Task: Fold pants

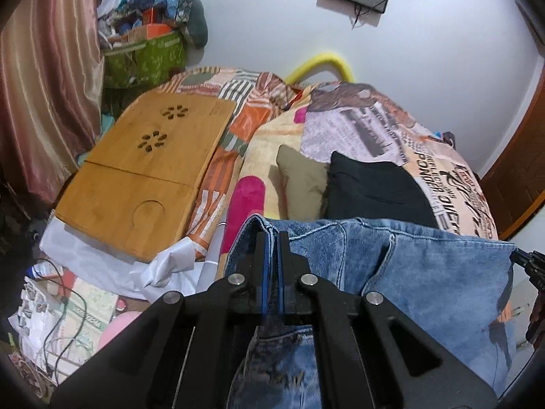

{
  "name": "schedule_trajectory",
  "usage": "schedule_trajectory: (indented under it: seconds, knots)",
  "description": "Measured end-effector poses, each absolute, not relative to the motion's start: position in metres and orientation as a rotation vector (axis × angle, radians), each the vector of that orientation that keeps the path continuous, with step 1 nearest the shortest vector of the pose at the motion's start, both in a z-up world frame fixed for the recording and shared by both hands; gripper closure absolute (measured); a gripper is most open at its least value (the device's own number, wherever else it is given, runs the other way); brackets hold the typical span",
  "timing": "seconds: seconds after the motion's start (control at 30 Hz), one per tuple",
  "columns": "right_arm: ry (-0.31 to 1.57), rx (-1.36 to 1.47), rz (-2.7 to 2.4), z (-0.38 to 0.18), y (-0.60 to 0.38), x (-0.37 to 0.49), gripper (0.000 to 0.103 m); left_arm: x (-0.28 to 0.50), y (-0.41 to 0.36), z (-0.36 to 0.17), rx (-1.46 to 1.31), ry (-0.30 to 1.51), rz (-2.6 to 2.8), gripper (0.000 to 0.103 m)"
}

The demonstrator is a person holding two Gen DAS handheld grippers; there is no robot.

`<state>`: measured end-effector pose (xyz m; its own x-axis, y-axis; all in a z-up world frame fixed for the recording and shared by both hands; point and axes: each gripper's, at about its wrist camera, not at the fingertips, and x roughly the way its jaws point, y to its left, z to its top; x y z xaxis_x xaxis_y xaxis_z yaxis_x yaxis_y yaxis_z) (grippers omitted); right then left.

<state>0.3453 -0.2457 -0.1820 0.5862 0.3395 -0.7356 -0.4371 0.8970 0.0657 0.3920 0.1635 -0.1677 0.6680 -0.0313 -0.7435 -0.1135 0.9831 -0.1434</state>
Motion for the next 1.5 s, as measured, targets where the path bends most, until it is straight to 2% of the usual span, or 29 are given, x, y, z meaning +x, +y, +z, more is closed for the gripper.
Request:
schedule_trajectory:
  seconds: [0.27,0.57,0.8,1.03,1.1,1.5]
  knots:
    - [0.798,-0.102,0.477,-0.154,-0.249,0.283,0.096,0.324,0.153,-0.133,-0.149,0.778,0.026,0.1]
    - [0.8,-0.069,0.534,-0.152,-0.246,0.216,0.096,0.256,0.157,-0.13,-0.165,0.771,0.032,0.1]
    - [0.813,-0.044,0.551,-0.163,-0.247,0.178,0.096,0.201,0.159,-0.143,-0.15,0.78,0.051,0.1]
    - [0.837,-0.024,0.559,-0.179,-0.247,0.151,0.096,0.161,0.169,-0.178,-0.193,0.825,0.091,0.1]
    - [0.848,-0.028,0.561,-0.185,-0.245,0.144,0.096,0.15,0.172,-0.188,-0.193,0.837,0.12,0.103]
    - [0.962,0.002,0.565,-0.228,-0.24,0.123,0.095,0.126,0.178,-0.211,-0.227,0.888,0.161,0.103]
